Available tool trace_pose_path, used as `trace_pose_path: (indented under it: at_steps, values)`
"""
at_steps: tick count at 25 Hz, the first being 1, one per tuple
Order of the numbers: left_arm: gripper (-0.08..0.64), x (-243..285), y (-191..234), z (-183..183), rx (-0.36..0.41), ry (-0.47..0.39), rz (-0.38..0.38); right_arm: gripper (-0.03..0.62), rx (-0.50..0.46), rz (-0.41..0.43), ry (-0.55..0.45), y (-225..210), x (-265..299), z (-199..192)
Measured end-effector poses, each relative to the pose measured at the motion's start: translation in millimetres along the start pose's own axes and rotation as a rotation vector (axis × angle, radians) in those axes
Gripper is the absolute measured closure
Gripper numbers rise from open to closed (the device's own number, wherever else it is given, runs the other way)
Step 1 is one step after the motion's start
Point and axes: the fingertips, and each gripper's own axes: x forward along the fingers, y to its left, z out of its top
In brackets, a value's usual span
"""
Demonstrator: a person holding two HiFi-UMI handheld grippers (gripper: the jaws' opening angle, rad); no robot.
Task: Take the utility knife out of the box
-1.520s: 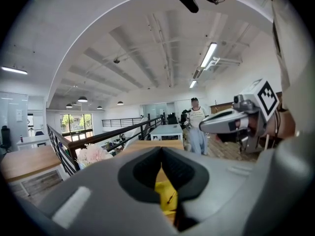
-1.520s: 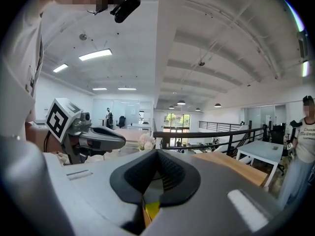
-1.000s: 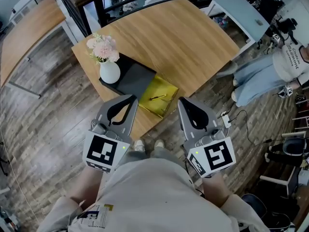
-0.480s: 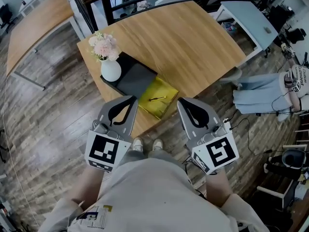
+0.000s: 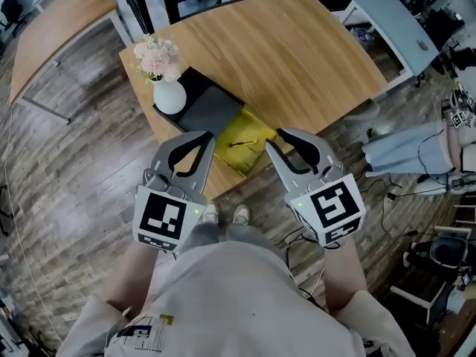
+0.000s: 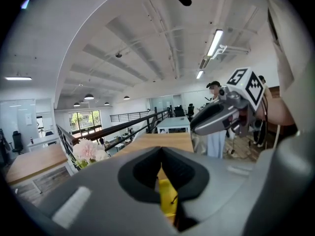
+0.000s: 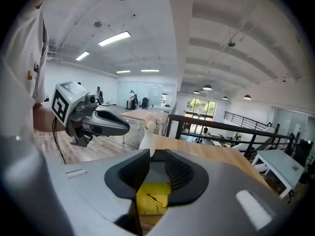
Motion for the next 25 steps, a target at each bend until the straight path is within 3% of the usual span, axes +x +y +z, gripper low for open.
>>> trace_pose_path:
  at_steps: [11, 20, 25]
  values:
    - [0.558, 35.0, 18.6, -42.5, -0.048, 0.073, 0.020, 0.477, -0.130, 0.175, 0.191, 2.6, 81.1, -60.1]
    - [0.558, 65.3, 32.6, -97.6, -0.167, 0.150, 0.009, 0.468, -0.149, 0.288, 0.369, 13.9, 136.3, -136.2]
    - [0.558, 83.3, 35.8, -132.3, -0.177, 0.225, 0.002, 0.468, -0.175, 0.345, 0.431, 23.1, 163.4, -170.0]
